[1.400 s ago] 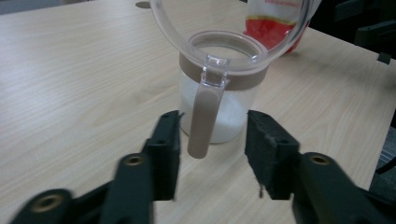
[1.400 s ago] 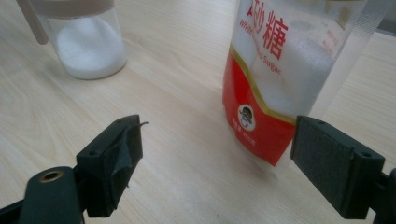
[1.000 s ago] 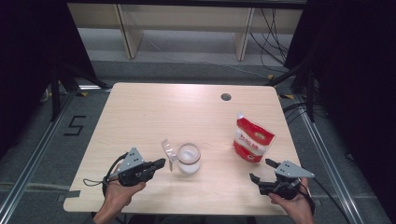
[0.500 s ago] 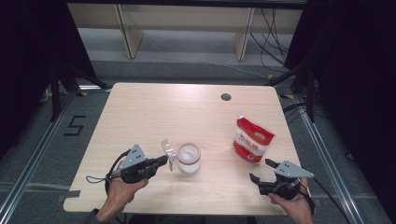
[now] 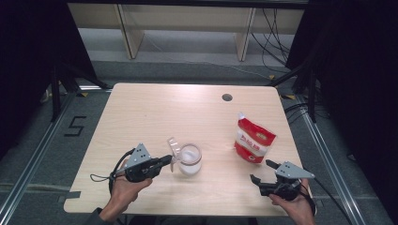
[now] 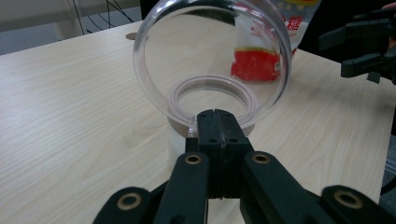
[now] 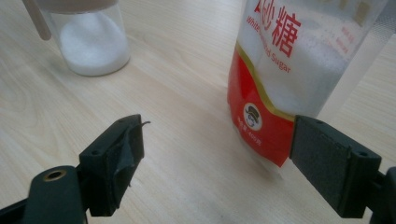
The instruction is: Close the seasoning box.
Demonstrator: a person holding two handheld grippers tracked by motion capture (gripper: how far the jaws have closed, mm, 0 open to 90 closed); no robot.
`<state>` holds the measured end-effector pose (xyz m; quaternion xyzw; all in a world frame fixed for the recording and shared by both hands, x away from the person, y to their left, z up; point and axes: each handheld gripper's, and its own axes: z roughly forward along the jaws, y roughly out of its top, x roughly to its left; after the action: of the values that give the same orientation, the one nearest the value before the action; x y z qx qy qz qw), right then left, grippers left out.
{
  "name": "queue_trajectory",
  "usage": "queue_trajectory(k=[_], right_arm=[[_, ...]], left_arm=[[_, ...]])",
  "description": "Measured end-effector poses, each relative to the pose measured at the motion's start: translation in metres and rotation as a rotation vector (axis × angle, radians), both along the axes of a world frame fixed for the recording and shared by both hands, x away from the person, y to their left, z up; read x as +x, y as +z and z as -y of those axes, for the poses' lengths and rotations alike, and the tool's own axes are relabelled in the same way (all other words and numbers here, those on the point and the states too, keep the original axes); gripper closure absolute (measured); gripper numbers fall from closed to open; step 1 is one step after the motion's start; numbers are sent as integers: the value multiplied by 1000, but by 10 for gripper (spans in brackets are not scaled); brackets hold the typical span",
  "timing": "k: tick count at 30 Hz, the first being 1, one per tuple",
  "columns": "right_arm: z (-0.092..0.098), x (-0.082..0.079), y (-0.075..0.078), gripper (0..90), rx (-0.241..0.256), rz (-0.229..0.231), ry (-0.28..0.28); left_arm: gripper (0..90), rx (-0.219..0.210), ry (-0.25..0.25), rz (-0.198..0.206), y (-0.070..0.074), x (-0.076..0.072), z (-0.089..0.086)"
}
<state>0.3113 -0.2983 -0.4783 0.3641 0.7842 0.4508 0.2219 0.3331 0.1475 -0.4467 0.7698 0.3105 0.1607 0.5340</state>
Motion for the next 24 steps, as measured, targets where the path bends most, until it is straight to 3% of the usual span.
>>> queue_trajectory(k=[6, 8, 10, 13, 16, 19, 20, 24], right_arm=[[-1, 0, 0, 186, -10, 12, 4], [-3, -2, 0, 186, 11, -22, -10], [-2, 0, -1, 186, -2, 4, 6], [-3, -2, -1, 186, 3, -13, -7], [-1, 0, -1, 186, -8, 3, 7], [-2, 1, -1, 187, -10, 11, 14], [-2, 0, -1, 187, -7, 6, 7], [-2, 1, -2, 188, 5, -9, 17]], left_arm=[[895, -1, -23, -6, -1, 3, 5], [894, 1, -30, -7, -1, 4, 6], [894, 4, -25, -13, -2, 3, 6], [891, -6, -32, -9, -2, 4, 5], [871, -9, -24, -19, -1, 3, 4], [800, -26, -25, -35, -1, 3, 1], [725, -59, -21, -67, -2, 2, -1], [635, -70, -22, -92, -4, 1, -6]])
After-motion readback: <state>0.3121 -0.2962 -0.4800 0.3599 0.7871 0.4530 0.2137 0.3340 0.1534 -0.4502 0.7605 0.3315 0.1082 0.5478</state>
